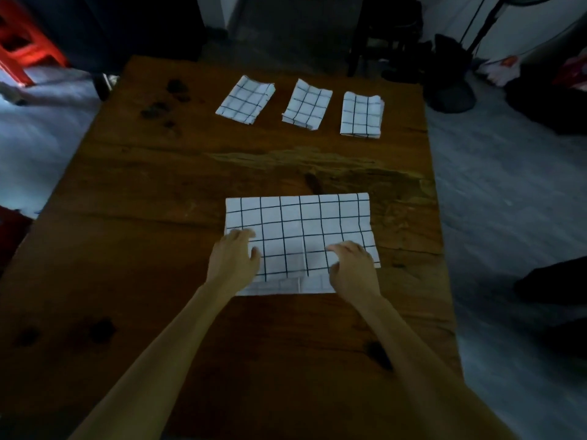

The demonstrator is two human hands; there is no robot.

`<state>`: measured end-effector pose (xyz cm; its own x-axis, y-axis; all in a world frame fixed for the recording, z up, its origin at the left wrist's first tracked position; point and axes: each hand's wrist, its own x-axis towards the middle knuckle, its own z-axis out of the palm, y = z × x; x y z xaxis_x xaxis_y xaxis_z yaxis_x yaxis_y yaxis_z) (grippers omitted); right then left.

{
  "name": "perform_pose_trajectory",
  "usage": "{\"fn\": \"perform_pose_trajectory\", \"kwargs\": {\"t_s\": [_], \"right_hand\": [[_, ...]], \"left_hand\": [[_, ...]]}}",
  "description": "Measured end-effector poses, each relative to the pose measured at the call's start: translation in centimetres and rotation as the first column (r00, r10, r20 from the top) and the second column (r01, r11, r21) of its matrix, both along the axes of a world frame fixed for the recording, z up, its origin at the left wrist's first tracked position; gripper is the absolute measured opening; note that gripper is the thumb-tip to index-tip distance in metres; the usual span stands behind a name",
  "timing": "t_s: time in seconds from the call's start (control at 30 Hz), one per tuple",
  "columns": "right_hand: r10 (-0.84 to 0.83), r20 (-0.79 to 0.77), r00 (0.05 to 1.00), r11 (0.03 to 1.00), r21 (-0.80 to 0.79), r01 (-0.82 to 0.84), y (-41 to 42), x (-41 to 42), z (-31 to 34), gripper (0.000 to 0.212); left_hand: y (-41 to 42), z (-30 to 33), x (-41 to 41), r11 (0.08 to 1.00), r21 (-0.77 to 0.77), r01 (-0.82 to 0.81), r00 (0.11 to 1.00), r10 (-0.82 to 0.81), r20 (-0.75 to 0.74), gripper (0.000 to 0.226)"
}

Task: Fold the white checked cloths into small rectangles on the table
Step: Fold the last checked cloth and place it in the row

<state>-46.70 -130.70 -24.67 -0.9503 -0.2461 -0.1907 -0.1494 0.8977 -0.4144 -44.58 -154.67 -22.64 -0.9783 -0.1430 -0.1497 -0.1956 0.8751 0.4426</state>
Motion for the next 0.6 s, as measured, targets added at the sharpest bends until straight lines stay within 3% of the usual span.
{"fn": "perform_pose_trajectory", "kwargs": {"t_s": [0.07,0.17,0.4,0.5,0.6], "right_hand": [[-0.045,-0.067,0.997,0.998,-0.055,0.042,-1.9,-2.4,-0.5,0.039],[-0.072,-0.147,0.987,0.994,-0.087,0.059,-4.0,-5.7,-1.4,0.037],[-0.069,-0.096,0.993,0.998,-0.014,0.068,-5.7,-9.2,-3.4,0.042],[-0.043,-0.077,0.996,0.999,0.009,0.043,-6.2,-9.4,-3.9,0.043],[0.001,-0.050,0.999,1.000,0.010,-0.001,-6.5,-9.7,-4.3,0.046]], "left_hand": [[0.0,-1.0,-3.8,1.000,0.011,0.018,0.999,-0.018,-0.030,0.042],[0.6,-2.9,-8.5,0.992,-0.032,0.123,0.991,-0.121,0.057,0.057],[0.2,-7.8,-8.3,0.848,-0.173,0.502,0.859,-0.463,0.220,0.073],[-1.1,-8.2,-7.5,0.798,-0.151,0.583,0.802,-0.537,0.261,0.073],[-1.6,-7.0,-7.6,0.847,-0.051,0.529,0.839,-0.513,0.179,0.053]]}}
